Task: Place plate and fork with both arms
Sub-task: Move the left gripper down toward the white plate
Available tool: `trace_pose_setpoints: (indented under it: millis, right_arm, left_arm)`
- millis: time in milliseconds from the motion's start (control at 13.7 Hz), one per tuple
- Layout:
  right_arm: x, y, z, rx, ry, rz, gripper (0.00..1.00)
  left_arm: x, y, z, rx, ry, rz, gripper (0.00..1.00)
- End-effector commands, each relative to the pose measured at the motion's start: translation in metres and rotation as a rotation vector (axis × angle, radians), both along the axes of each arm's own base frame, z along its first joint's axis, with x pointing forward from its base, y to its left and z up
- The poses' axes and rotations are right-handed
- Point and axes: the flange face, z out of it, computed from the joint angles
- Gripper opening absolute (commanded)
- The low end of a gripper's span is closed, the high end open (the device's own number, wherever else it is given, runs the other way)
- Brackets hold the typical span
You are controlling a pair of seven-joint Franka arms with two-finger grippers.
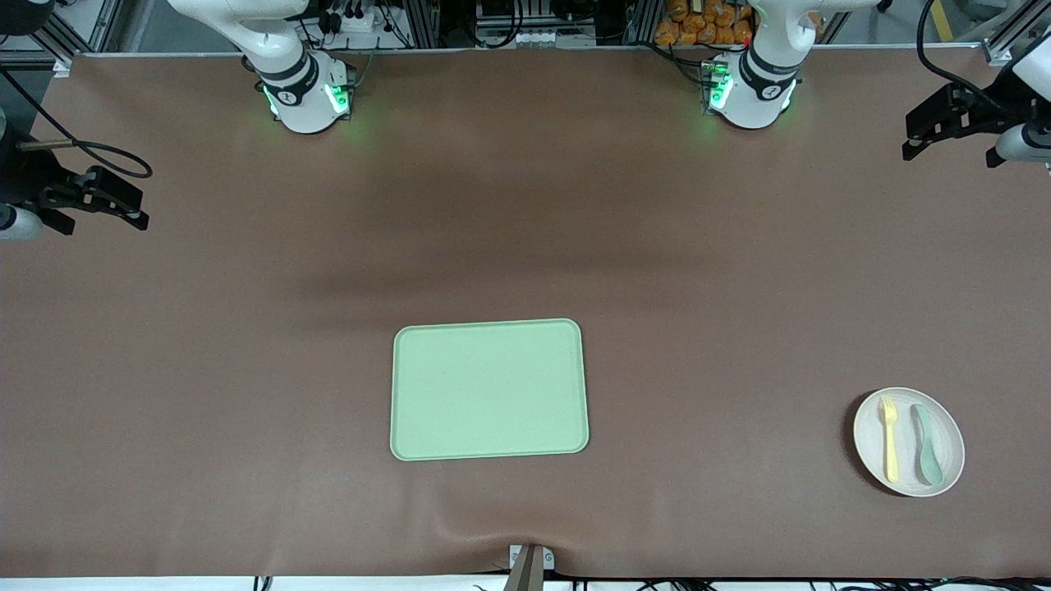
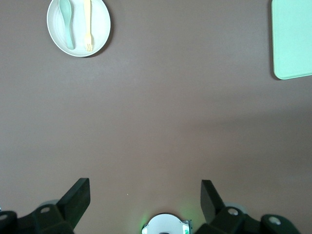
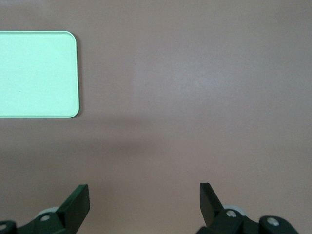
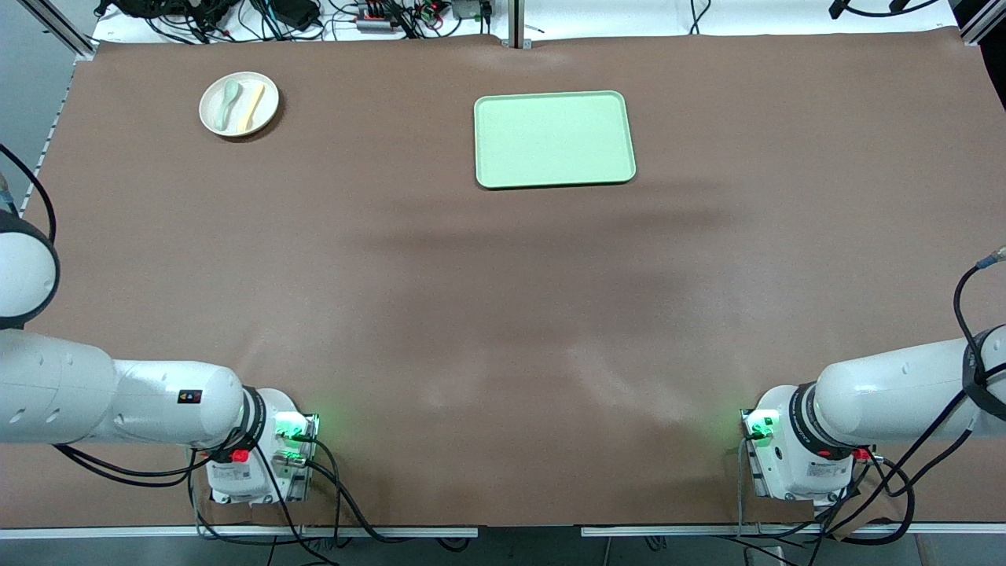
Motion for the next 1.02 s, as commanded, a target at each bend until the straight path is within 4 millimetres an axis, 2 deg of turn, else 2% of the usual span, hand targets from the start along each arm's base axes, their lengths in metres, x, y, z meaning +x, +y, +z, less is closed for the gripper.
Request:
trace_pose_setpoints:
  millis: [0, 365, 657, 949]
  right_arm:
    - [-0.007, -0.003, 0.005, -0.005, -0.003, 0.006, 1.0]
    - [-0.007, -0.002, 0.005, -0.005, -0.002, 0.006, 1.0]
    - [-0.007, -0.003, 0.005, -0.005, -0.002, 0.006, 1.0]
    - [-0.007, -0.002, 0.005, -0.003, -0.002, 0.008, 1.0]
  left_arm:
    - [0.002, 0.002, 0.003, 0.0, -0.01, 0.002, 1.0]
    - [0.001, 0.004, 0.004, 0.0, -0.009, 0.004, 1.0]
    - [-0.003, 0.023, 0.009, 0.005, -0.013, 0.026, 1.0]
    - [0.002, 0.025, 0.0, 0.007, 0.005, 0.031, 1.0]
